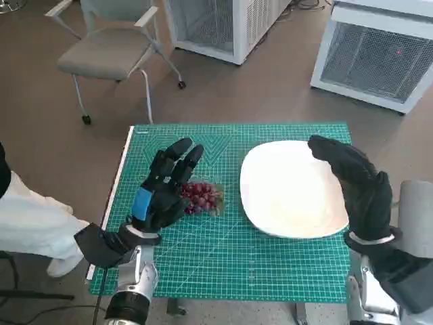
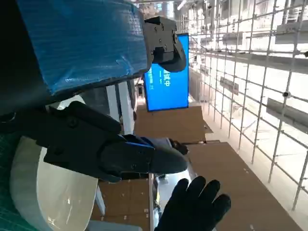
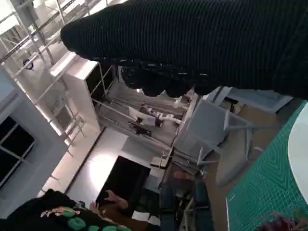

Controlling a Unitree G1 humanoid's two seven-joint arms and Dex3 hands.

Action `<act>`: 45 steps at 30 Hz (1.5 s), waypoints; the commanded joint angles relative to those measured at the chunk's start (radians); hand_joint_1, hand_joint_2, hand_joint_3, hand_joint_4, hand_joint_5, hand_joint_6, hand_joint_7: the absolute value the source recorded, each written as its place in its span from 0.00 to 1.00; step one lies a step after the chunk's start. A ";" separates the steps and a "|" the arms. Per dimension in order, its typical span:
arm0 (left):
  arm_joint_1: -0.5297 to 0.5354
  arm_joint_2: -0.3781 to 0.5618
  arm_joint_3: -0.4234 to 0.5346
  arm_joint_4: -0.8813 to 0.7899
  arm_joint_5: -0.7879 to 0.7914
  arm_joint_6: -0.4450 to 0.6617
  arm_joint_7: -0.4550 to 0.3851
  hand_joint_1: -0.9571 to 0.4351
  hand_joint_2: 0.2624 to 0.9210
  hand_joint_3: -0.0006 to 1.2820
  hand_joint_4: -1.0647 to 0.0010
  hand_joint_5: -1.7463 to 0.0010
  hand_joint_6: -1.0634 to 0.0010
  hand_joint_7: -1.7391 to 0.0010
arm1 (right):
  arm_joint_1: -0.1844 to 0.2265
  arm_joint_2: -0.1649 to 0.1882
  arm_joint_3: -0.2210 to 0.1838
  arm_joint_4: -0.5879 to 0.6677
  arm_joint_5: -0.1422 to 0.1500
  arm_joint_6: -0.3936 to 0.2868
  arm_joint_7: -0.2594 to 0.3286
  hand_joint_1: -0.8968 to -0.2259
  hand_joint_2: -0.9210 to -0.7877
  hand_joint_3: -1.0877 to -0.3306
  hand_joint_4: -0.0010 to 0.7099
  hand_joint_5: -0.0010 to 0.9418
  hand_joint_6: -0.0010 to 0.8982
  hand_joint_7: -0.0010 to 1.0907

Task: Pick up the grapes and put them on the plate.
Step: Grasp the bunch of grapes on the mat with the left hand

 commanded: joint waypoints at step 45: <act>0.032 -0.005 0.011 -0.028 -0.009 -0.022 -0.021 0.30 1.00 0.16 0.77 1.00 0.81 0.89 | -0.002 -0.004 -0.008 0.031 0.003 0.001 0.019 0.45 0.00 0.46 0.47 0.00 0.00 0.65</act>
